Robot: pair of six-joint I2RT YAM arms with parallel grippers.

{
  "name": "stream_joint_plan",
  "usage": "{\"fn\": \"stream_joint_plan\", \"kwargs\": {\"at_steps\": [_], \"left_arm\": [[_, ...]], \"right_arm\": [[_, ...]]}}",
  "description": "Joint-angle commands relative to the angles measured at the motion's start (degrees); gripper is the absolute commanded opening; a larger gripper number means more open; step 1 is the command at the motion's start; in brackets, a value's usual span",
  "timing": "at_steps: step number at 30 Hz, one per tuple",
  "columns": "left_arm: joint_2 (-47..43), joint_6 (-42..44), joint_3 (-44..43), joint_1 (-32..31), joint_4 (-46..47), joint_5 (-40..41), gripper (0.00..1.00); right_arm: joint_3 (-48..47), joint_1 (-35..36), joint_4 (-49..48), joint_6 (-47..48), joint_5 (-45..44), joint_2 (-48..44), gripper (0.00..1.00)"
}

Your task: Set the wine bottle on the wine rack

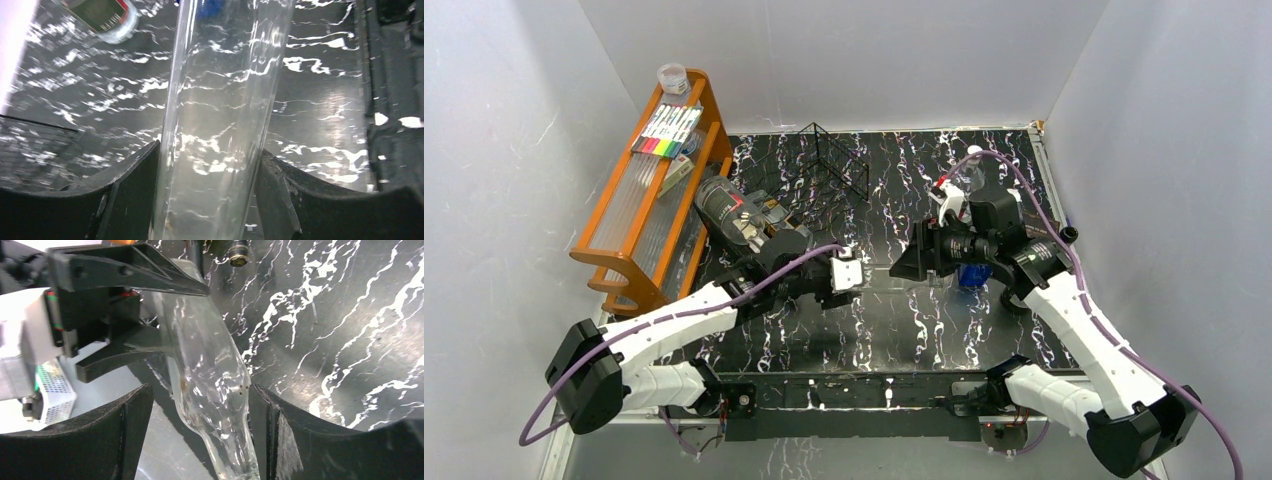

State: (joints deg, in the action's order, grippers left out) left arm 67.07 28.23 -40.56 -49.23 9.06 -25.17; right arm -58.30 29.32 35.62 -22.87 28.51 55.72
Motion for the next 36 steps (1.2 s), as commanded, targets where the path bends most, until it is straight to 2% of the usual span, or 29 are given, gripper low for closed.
{"fn": "stream_joint_plan", "kwargs": {"at_steps": [1, 3, 6, 15, 19, 23, 30, 36], "left_arm": [[-2.1, 16.8, -6.4, -0.2, 0.4, 2.4, 0.0], [-2.2, 22.0, -7.2, -0.2, 0.3, 4.4, 0.0], [-2.5, 24.7, -7.2, -0.2, 0.9, 5.3, 0.0], [-3.5, 22.8, -6.4, -0.2, 6.1, 2.6, 0.0], [-5.1, 21.7, -5.9, -0.2, 7.1, 1.1, 0.0], [-7.4, 21.2, -5.2, -0.2, 8.0, -0.1, 0.0], [-11.4, 25.6, -3.7, -0.3, 6.5, -1.4, 0.0], [-11.4, 27.7, -3.0, -0.3, 5.2, 1.3, 0.0]], "right_arm": [[-4.0, 0.2, 2.8, 8.7, 3.4, 2.1, 0.8], [-3.3, 0.4, 4.6, 10.4, 5.3, 3.5, 0.83], [-1.7, 1.6, 3.0, 10.3, 5.3, 2.8, 0.85], [0.7, 9.4, 0.7, 10.9, 2.2, 6.1, 0.86], [1.0, 11.5, 0.7, 12.0, 3.6, 6.6, 0.86], [1.8, 11.7, 0.7, 12.9, 4.0, 5.8, 0.87], [2.3, 11.7, -1.4, 14.2, 4.5, 4.4, 0.9], [2.4, 11.7, -2.1, 16.1, 12.5, 4.5, 0.87]]}}
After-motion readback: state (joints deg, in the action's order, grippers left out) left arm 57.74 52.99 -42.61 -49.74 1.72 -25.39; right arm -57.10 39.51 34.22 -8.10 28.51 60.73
